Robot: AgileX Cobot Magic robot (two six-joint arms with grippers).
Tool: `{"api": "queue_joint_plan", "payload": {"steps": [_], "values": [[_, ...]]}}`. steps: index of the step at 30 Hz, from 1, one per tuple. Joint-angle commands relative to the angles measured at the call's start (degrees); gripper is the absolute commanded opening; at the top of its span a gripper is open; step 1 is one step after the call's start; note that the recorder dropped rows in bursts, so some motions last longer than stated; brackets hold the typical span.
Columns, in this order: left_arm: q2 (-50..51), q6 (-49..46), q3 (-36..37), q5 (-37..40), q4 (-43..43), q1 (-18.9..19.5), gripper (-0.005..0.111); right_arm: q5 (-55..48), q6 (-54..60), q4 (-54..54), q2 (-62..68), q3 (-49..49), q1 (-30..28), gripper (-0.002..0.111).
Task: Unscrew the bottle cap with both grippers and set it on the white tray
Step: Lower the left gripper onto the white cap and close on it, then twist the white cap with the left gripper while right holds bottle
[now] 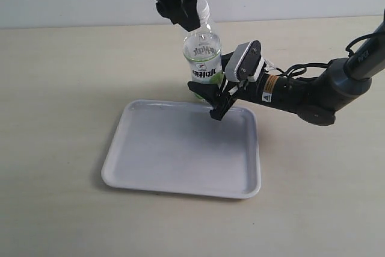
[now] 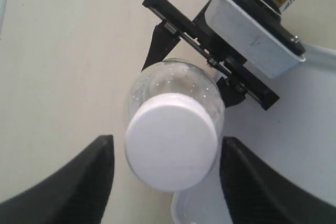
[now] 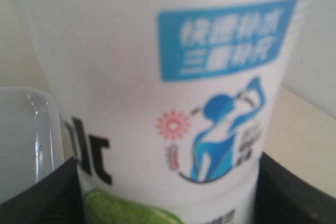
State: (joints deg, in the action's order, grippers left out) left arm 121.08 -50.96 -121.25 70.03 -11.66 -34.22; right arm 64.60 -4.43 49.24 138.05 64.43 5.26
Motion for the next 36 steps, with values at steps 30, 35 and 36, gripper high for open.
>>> {"api": "queue_joint_plan", "payload": {"steps": [30,35,36], "values": [[0.4,2.1,-0.3,-1.1,-4.7,-0.1,0.004,-2.9,0.8,0.3,-0.1,-0.1,0.0,0.0],[0.4,5.7,-0.3,-2.3,-4.7,-0.1,0.0,-2.9,0.8,0.3,-0.1,-0.1,0.0,0.0],[0.4,7.4,-0.3,-2.5,-4.7,-0.1,0.0,-2.9,0.8,0.3,-0.1,-0.1,0.0,0.0]]}}
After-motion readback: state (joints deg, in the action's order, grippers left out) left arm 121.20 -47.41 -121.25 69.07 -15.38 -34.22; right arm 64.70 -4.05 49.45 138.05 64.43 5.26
